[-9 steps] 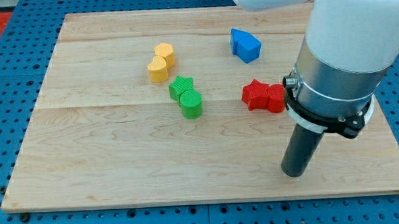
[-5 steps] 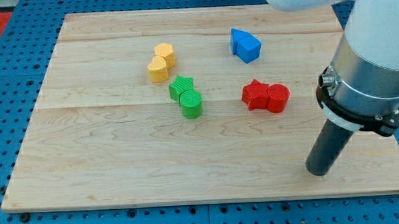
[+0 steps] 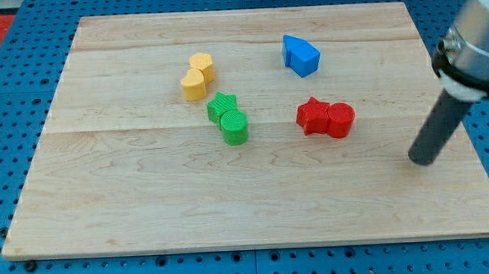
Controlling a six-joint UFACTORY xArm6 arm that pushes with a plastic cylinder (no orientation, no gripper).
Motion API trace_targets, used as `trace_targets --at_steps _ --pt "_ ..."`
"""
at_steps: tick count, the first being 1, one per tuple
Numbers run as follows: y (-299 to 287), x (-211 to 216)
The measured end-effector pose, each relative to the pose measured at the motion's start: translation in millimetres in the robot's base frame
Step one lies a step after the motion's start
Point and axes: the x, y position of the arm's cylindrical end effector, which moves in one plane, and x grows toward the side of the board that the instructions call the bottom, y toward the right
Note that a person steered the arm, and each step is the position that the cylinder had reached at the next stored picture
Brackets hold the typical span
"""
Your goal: Point your arm at the red circle
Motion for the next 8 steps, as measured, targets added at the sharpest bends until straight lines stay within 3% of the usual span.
trace_targets --at_steps 1,6,8 --pt "5 -27" --pt "21 -27" --pt "21 -50"
